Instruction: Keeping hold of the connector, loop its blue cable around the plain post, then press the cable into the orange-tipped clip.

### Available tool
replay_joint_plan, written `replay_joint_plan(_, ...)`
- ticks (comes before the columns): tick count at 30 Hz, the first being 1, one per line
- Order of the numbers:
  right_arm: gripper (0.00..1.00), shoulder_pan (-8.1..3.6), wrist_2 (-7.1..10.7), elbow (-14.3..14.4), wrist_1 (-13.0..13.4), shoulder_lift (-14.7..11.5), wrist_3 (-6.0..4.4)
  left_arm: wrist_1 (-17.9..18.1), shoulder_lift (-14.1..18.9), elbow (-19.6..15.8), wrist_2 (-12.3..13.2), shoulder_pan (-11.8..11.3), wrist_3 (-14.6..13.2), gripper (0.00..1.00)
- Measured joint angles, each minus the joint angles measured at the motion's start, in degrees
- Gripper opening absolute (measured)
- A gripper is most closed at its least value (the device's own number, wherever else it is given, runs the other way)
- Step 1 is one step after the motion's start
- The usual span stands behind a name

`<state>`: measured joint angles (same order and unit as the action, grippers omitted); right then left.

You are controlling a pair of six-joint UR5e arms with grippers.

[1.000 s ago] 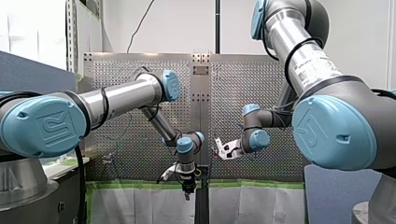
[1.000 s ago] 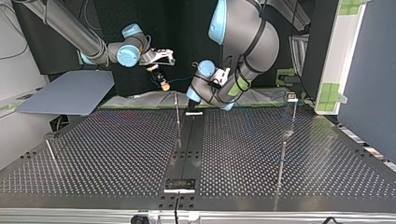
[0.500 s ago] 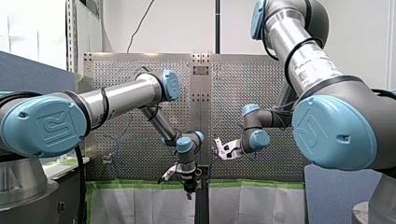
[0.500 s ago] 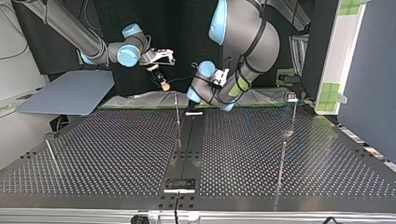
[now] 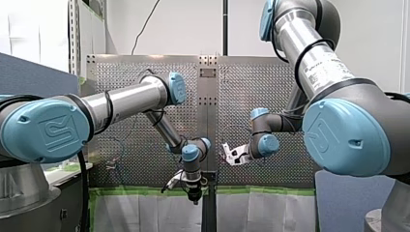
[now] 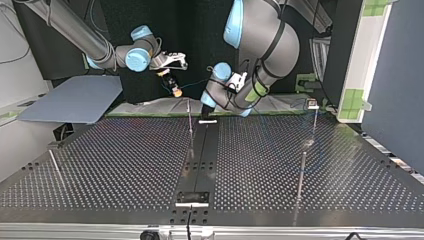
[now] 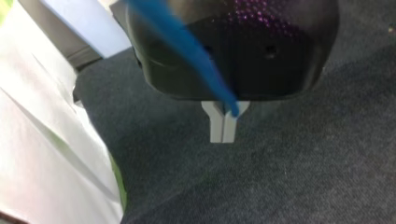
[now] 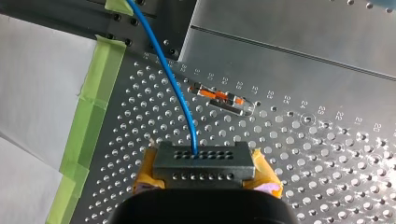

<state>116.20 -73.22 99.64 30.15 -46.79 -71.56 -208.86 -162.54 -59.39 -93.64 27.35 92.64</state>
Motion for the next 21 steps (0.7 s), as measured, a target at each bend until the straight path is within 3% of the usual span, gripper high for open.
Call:
replay_joint_plan(8, 0.0, -0.04, -0.24, 0.01, -0.01, -0.01, -0.19, 3.56, 1.84, -2.72, -0.59, 0.08, 0.66, 0.0)
replay_joint_plan(21, 0.0, -1.06, -1.65, 0.0, -1.0, -0.01, -0.84, 10.72, 8.85, -9.67, -1.88, 0.62, 7.2, 0.0)
